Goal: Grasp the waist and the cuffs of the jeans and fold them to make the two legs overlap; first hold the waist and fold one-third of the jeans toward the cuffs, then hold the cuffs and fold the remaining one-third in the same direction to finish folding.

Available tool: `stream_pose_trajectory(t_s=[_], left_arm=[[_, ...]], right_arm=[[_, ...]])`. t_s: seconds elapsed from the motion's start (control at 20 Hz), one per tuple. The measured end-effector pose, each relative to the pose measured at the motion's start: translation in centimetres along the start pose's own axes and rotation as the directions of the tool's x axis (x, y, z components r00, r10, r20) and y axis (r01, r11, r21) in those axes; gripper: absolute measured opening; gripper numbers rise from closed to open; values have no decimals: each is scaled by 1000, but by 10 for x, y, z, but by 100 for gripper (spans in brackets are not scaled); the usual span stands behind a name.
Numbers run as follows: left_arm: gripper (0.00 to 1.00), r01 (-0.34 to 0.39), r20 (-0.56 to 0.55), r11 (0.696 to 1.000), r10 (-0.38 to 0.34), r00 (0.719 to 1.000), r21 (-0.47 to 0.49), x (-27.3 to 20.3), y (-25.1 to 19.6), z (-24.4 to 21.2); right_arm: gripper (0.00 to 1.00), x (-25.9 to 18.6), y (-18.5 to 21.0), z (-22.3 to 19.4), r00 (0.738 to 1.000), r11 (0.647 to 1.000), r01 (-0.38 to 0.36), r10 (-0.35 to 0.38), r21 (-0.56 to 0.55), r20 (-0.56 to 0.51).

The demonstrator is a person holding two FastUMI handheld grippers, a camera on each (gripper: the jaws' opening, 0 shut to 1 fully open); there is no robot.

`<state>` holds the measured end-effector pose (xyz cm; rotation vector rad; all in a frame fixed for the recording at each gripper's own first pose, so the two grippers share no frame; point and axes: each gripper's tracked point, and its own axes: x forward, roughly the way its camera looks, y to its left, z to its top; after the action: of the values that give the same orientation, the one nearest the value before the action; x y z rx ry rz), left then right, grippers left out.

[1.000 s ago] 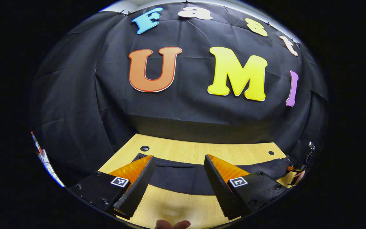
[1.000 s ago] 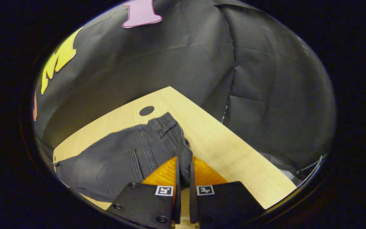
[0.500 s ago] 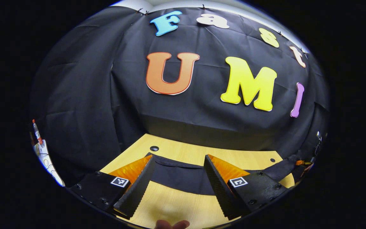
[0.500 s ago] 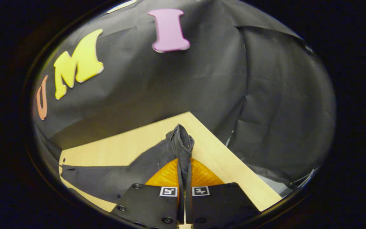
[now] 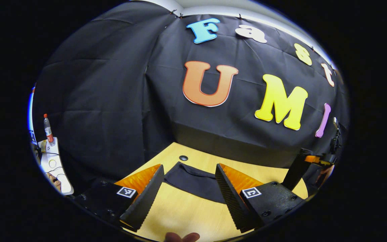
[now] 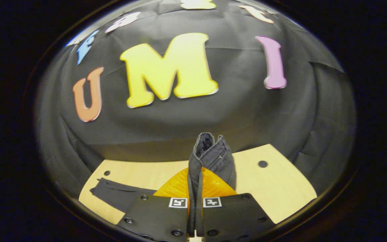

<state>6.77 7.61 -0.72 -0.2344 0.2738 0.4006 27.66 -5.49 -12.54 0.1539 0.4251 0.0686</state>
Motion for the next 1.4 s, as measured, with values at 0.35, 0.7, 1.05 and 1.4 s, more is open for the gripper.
stream_pose_trajectory(t_s=[0.35, 0.7, 1.05, 1.4], left_arm=[[99, -92, -8, 996, 92, 996, -5, -28, 46, 8], [99, -136, -59, 991, 135, 989, -18, -30, 61, -9], [99, -63, -78, 996, 58, 995, -65, -10, 46, -19], [99, 83, -136, 956, -126, 983, -282, 55, 33, -66]], right_arm=[[2, 99, 137, -139, 975, 946, -139, 79, -292, -206], [8, 117, 157, -175, 955, 877, -186, 56, -442, -291], [66, 61, 173, -151, 916, 895, -328, 223, -301, -334], [98, -42, 110, -30, 950, 901, -303, 260, -310, -174]])
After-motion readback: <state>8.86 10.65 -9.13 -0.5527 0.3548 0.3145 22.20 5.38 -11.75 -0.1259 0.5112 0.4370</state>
